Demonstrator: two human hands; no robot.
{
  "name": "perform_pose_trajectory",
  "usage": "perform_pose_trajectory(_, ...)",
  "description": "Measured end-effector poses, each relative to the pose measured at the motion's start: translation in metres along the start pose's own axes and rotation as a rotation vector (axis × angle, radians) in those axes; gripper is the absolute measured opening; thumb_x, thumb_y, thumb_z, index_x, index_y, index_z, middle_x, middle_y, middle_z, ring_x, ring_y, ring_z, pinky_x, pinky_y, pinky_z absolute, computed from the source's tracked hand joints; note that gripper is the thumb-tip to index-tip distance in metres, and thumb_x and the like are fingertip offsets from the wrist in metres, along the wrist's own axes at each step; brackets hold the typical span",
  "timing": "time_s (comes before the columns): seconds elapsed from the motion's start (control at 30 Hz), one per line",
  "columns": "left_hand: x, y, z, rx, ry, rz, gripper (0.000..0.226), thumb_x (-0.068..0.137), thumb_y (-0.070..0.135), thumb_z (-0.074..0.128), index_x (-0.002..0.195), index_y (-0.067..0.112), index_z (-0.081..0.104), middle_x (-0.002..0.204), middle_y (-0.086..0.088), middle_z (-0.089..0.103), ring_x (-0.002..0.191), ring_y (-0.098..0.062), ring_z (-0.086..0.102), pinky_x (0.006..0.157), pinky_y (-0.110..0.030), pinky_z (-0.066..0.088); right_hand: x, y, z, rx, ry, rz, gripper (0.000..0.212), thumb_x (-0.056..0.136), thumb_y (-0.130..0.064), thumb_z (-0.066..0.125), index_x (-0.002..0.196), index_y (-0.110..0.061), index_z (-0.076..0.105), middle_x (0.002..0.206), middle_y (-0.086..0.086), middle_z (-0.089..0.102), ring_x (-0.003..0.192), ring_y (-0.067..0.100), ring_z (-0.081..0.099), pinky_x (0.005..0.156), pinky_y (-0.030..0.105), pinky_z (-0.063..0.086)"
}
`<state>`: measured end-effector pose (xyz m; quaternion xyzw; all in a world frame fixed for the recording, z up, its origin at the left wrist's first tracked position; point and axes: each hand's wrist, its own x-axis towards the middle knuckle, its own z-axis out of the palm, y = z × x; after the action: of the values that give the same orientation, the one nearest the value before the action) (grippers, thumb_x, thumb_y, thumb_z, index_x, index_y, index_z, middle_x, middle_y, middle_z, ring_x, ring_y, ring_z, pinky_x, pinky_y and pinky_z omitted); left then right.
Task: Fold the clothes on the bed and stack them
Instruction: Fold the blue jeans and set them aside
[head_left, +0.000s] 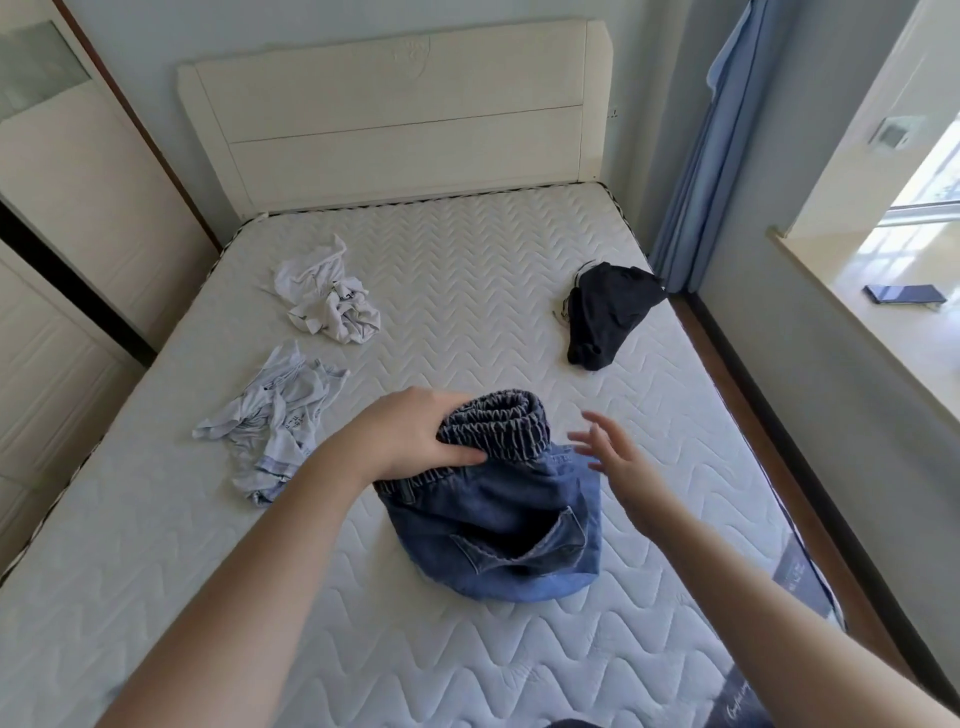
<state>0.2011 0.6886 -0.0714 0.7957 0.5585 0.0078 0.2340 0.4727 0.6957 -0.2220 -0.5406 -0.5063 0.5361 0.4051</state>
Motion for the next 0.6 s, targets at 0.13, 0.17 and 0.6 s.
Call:
perform_pose_trajectory(0.13,-0.012,0.001,-0.010,-0.057,0.044,0.034,0.046,0.073,0.066,0.069,0.113,0.048,0.057,0.091,0.024,0.067,0.088,-0.002,0.063,0.079,-0.028,0.050,-0.006,0.069,-0.008,-0.025,-0.062,0.474,0.050,0.102,-0.048,0.034,0.137,-0.015,0.048,0.140,0.011,0.054,0.125,0.025,0.050,0.105,0.038,0.037)
perform_pose_trajectory(0.17,-0.015,0.003,-0.013,-0.060,0.059,0.040,0.046,0.073,0.066,0.070,0.112,0.046,0.058,0.090,0.023,0.068,0.087,-0.002,0.063,0.079,-0.028,0.050,-0.008,0.080,-0.006,-0.003,-0.084,0.528,0.057,0.101,-0.053,0.032,0.141,-0.014,0.047,0.142,0.009,0.052,0.129,0.025,0.048,0.111,0.040,0.033)
perform_pose_trajectory(0.6,-0.057,0.005,-0.049,-0.151,0.262,0.070,0.053,0.064,0.072,0.064,0.114,0.056,0.055,0.099,0.033,0.067,0.093,0.013,0.061,0.083,-0.020,0.048,-0.004,0.090,0.027,0.108,-0.308,0.465,0.040,0.100,-0.043,0.050,0.120,-0.013,0.067,0.122,0.006,0.069,0.115,0.023,0.061,0.104,0.038,0.046)
